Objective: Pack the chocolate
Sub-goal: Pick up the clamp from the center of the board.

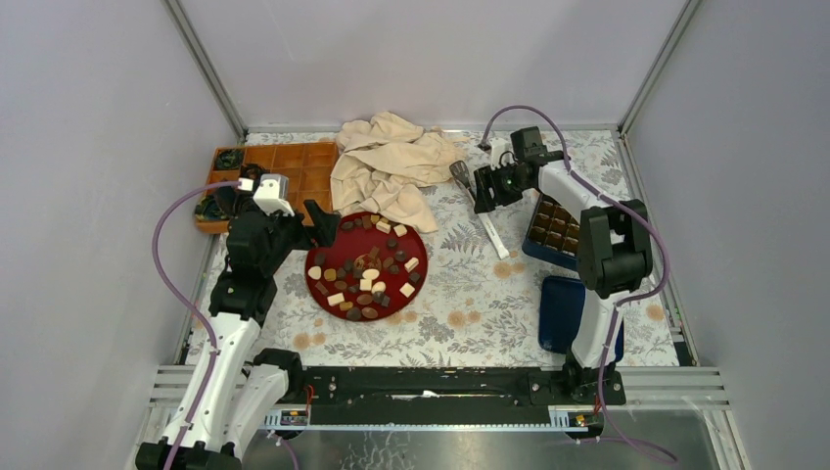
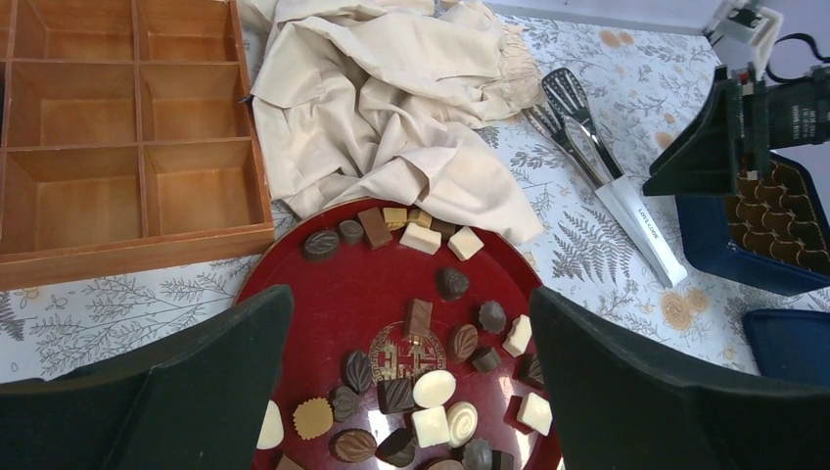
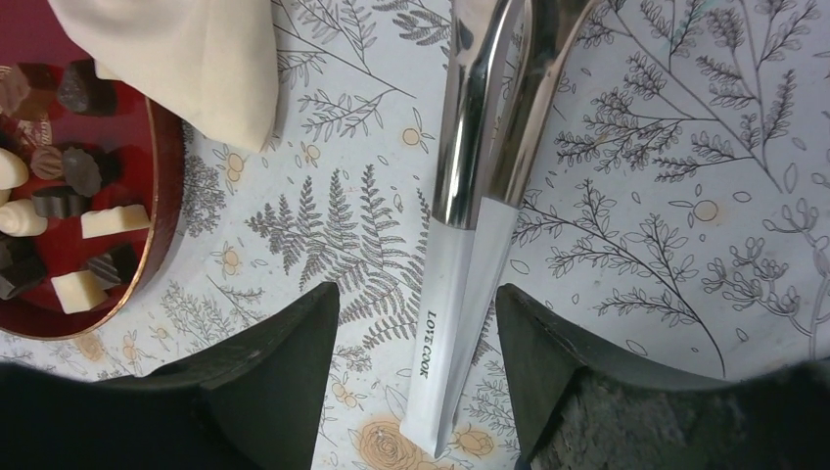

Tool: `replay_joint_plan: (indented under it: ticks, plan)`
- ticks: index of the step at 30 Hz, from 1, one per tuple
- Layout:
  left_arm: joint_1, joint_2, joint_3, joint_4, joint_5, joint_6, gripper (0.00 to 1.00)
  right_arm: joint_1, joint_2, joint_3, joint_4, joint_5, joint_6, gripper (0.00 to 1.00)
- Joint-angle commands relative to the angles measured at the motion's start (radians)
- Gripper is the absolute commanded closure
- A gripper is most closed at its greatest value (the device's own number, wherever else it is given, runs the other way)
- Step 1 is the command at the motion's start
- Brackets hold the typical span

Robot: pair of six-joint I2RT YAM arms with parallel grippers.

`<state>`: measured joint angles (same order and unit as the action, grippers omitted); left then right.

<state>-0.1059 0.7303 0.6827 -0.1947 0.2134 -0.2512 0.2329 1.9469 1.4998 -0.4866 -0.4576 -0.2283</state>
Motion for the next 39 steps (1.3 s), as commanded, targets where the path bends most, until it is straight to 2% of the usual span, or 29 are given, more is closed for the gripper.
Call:
replay_joint_plan:
  ticks: [1,7,9,13,16,20,26,27,31,33,39]
  plan:
    - [-0.005,0.002,-0.005,0.051,0.061,0.006,0.02,-0.003,0.031,0.038,0.008,-0.026,0.016,0.33]
    - [-0.005,0.016,-0.006,0.065,0.105,-0.011,0.02,-0.003,0.084,0.045,0.001,-0.045,0.024,0.34]
    - [-0.005,0.018,-0.005,0.065,0.123,-0.014,0.03,-0.003,0.093,0.046,-0.004,-0.064,0.025,0.44]
    - [-0.006,0.006,-0.005,0.070,0.150,-0.015,0.03,-0.003,0.096,0.040,0.004,-0.081,0.039,0.55]
    - [-0.005,-0.003,-0.006,0.073,0.160,-0.012,0.03,-0.003,0.110,0.038,0.009,-0.090,0.063,0.57]
    - [-0.005,-0.005,-0.006,0.080,0.190,-0.013,0.03,-0.003,0.130,0.039,0.007,-0.107,0.079,0.66]
    - [-0.005,-0.005,-0.006,0.085,0.219,-0.014,0.04,-0.003,0.148,0.033,0.014,-0.129,0.104,0.67]
    - [-0.005,-0.005,-0.007,0.088,0.224,-0.013,0.04,-0.003,0.151,0.033,0.015,-0.136,0.110,0.69]
    - [-0.005,-0.003,-0.013,0.106,0.256,-0.022,0.04,-0.003,0.134,0.027,0.028,-0.161,0.128,0.92]
    - [-0.005,0.000,-0.022,0.130,0.298,-0.030,0.04,-0.005,0.113,0.021,0.030,-0.184,0.138,1.00]
    - [-0.010,0.005,-0.058,0.243,0.456,-0.064,0.03,-0.030,-0.008,-0.031,0.056,-0.323,0.190,1.00]
